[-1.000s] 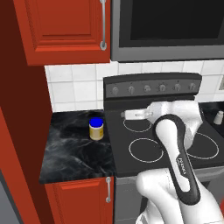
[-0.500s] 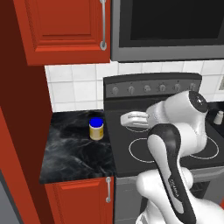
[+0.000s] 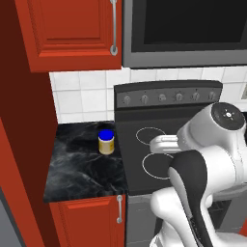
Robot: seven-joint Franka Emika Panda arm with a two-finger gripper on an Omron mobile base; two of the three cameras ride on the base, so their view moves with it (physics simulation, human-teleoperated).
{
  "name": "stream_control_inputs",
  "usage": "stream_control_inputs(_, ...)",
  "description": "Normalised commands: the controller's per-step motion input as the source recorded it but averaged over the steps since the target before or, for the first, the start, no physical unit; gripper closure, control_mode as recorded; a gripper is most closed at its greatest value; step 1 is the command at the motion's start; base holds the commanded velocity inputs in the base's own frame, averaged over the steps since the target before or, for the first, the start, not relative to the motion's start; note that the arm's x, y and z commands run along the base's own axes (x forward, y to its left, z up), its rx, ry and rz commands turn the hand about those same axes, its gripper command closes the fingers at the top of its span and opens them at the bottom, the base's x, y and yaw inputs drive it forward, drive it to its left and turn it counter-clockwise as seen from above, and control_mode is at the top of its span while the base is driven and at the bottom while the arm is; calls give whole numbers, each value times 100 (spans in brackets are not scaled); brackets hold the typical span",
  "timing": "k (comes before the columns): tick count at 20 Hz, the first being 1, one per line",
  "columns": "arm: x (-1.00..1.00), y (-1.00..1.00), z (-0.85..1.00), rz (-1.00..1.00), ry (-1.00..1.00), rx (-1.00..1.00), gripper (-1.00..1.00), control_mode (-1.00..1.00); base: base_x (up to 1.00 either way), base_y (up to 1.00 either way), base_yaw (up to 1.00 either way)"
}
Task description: Collect the turmeric, mayonnaise, and shaker from the cabinet and place them next to the stove.
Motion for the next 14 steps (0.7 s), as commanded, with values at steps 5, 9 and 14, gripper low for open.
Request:
stream_control_inputs(5,-16,-9,-4,-5,0,-4,-100,-100,0,0,0)
stream_control_inputs(9,-10,-9,0,-1,-2,0,-100,-100,0,0,0)
stream_control_inputs(14,-36,-18,0,-20,-4,1,-100,-100,0,0,0)
